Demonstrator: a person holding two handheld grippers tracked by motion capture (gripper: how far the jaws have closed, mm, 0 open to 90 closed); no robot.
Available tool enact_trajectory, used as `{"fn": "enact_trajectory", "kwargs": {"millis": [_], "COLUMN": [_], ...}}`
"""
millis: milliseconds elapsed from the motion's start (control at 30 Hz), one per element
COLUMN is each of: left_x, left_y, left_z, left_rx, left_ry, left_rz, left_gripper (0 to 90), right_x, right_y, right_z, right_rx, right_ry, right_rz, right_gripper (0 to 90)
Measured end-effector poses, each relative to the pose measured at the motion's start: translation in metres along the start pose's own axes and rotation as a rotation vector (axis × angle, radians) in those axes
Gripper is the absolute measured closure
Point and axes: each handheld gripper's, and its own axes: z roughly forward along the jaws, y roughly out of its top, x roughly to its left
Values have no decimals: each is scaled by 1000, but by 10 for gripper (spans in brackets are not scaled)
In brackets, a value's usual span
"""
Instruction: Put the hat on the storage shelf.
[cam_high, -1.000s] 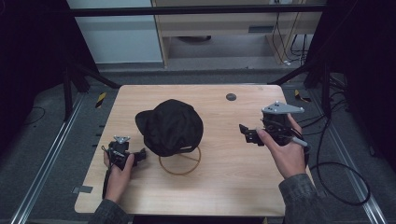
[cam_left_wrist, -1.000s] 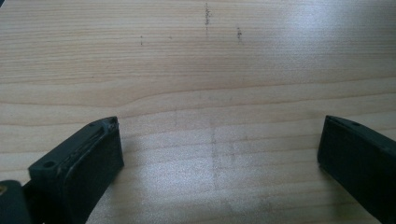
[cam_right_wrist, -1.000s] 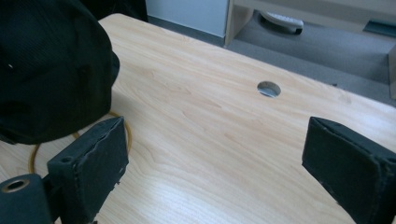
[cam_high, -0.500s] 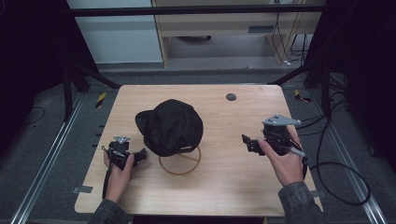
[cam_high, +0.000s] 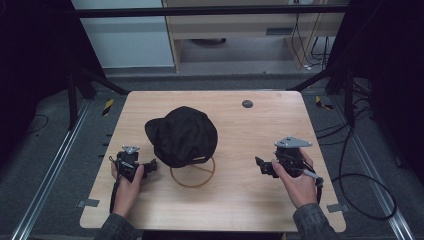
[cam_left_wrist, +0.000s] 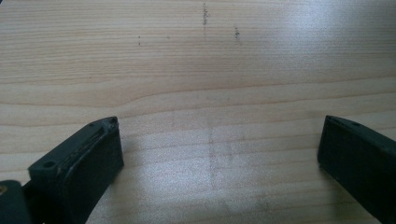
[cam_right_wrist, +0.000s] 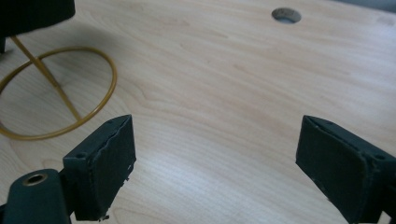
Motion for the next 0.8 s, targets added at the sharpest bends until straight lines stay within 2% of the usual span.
{"fn": "enact_trajectory", "kwargs": {"millis": [500, 800], "left_x": [0, 0], "left_y": [0, 0], "left_z": [0, 0], "left_rx": [0, 0], "left_ry": [0, 0], "left_rz": [0, 0], "left_gripper": [0, 0], "right_x": [12, 21], "right_y": [-34, -46], "right_z": [22, 33], "right_rx": [55, 85], "right_ry": [31, 56], "right_rz": [13, 13], "right_gripper": [119, 120]}}
